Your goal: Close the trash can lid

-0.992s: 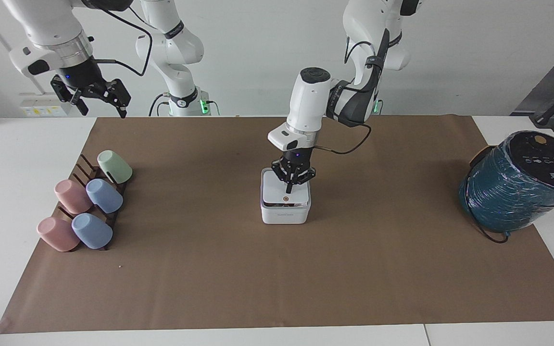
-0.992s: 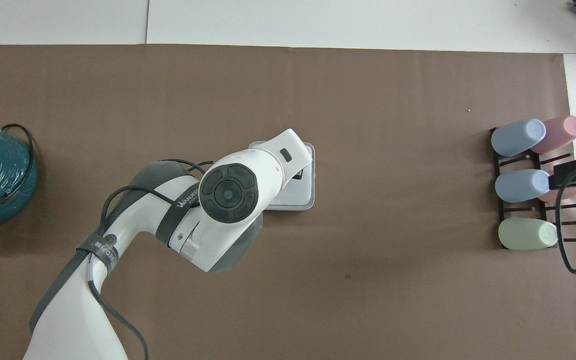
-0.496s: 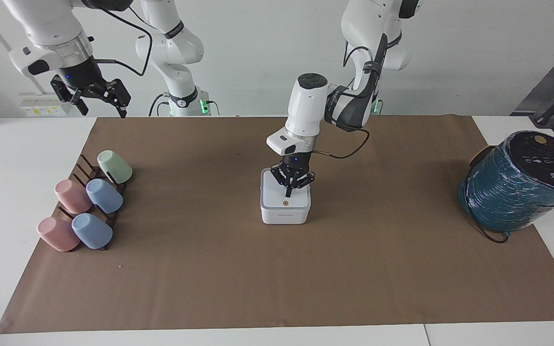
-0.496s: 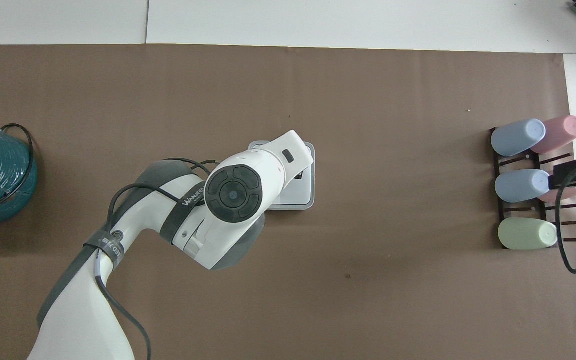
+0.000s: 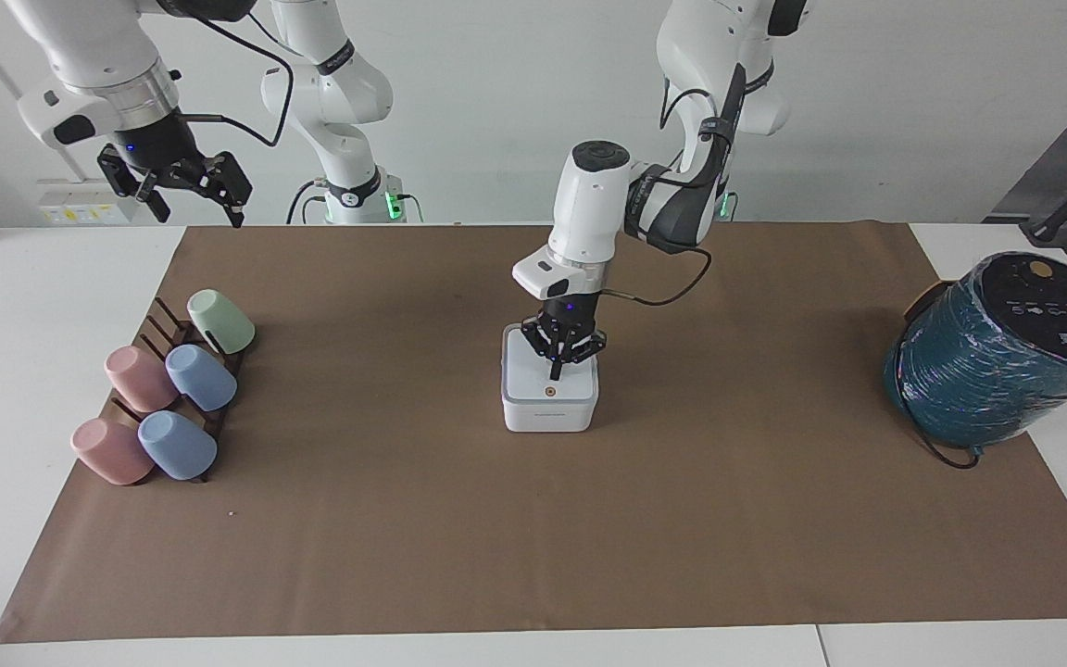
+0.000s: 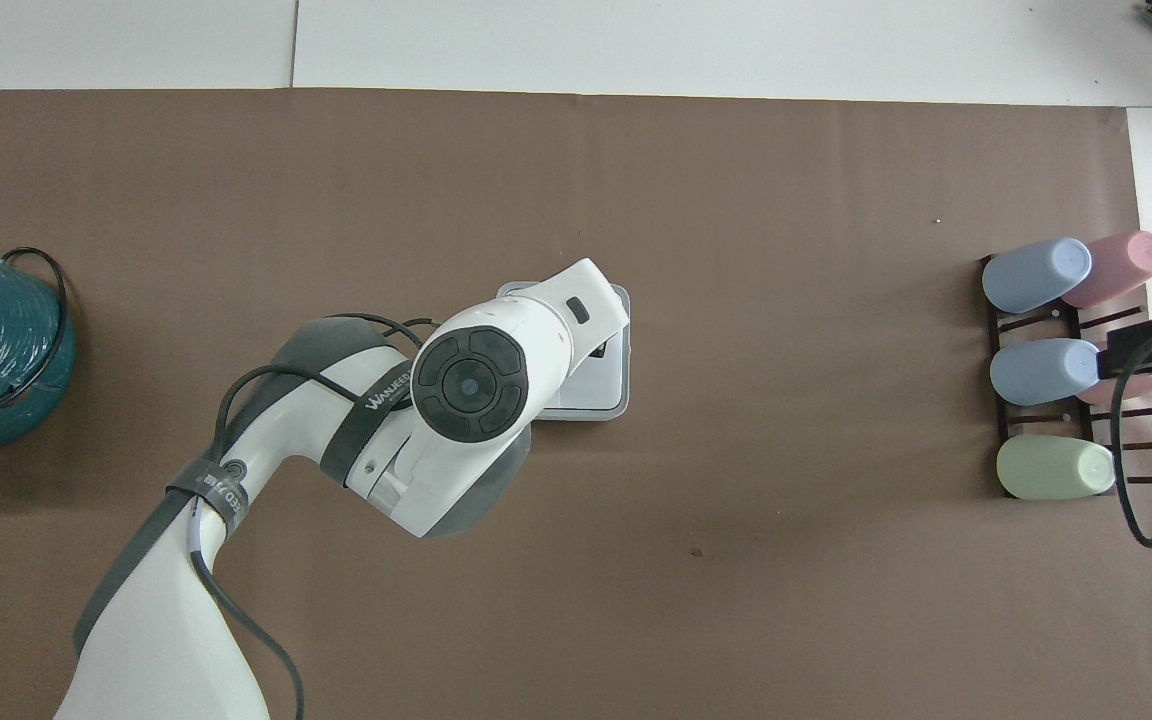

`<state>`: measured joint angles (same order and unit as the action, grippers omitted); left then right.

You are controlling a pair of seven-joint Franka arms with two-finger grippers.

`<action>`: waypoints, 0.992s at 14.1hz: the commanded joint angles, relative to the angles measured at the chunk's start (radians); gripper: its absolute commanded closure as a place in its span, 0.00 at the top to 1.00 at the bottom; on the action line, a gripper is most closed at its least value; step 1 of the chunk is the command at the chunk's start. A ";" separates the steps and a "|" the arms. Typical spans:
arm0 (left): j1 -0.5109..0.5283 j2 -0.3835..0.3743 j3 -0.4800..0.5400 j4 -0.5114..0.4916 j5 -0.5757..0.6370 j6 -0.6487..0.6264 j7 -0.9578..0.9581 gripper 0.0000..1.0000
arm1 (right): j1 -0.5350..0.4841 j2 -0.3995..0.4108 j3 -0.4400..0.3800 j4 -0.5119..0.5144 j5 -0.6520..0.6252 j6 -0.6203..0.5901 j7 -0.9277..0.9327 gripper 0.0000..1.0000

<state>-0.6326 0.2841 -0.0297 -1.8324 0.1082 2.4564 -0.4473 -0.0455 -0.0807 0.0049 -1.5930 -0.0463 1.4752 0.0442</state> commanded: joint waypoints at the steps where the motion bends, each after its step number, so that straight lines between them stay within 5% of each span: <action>1: 0.004 -0.020 0.002 0.013 0.033 -0.086 -0.024 0.00 | -0.005 -0.024 0.003 -0.030 0.002 0.025 -0.021 1.00; 4: 0.005 -0.078 0.002 0.012 0.033 -0.160 -0.024 0.13 | -0.005 -0.024 0.003 -0.030 0.003 0.025 -0.021 1.00; 7: 0.036 -0.137 0.004 0.007 0.033 -0.264 -0.010 0.60 | -0.005 -0.024 0.003 -0.030 0.002 0.025 -0.021 1.00; 11: 0.134 -0.235 0.002 -0.028 0.033 -0.336 0.080 0.99 | -0.005 -0.024 0.003 -0.030 0.002 0.025 -0.021 1.00; 14: 0.241 -0.321 0.002 -0.074 0.027 -0.368 0.257 1.00 | -0.005 -0.024 0.003 -0.030 0.002 0.025 -0.021 1.00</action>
<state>-0.4537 0.0444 -0.0170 -1.8432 0.1193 2.1096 -0.2707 -0.0455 -0.0808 0.0049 -1.5930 -0.0463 1.4752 0.0442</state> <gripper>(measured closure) 0.000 0.000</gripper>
